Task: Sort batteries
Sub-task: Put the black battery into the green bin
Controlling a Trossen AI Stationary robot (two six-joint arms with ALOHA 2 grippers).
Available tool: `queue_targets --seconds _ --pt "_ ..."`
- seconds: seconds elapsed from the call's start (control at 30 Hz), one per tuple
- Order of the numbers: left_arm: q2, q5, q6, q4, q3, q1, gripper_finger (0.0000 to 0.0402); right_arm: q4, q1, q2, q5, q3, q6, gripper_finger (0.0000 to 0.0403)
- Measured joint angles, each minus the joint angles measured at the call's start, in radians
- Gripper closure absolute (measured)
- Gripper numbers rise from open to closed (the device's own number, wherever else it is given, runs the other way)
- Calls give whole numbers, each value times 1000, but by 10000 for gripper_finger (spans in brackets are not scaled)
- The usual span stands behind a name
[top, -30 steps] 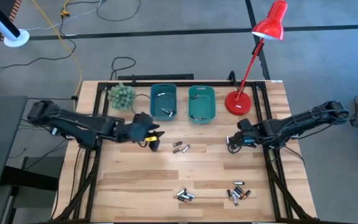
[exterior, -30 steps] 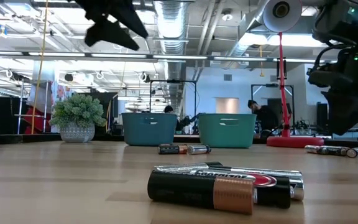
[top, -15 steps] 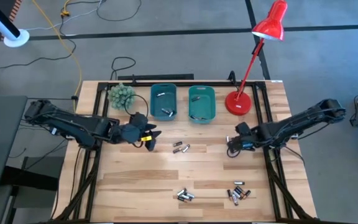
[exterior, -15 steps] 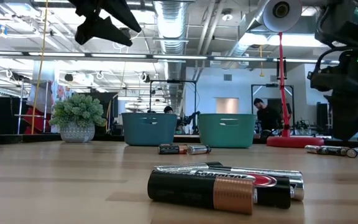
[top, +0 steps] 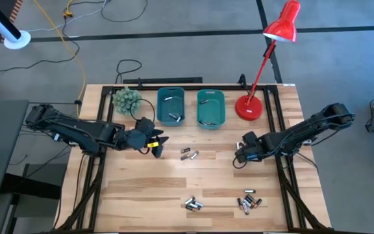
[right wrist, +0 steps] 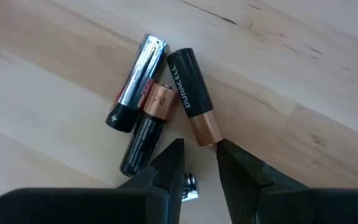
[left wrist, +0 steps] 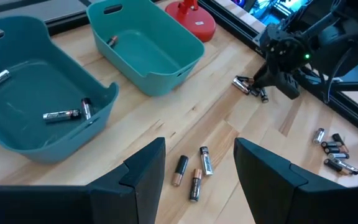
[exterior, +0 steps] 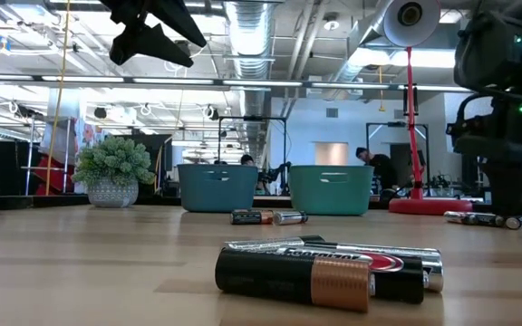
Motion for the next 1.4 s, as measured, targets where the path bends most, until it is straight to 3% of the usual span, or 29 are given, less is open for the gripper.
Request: queue_targets --seconds 0.37,0.57,1.03,1.4 --pt "0 1 5 -2 0 0 214 -236 5 -102 -8 107 -17 285" --pt "0 1 5 -32 0 0 214 -219 1 -138 -5 126 -128 284" --pt "0 1 3 -32 0 0 214 -183 -120 -3 -39 126 -439 195" --pt "0 1 -14 -24 0 0 214 -93 -237 85 -131 126 -685 234"
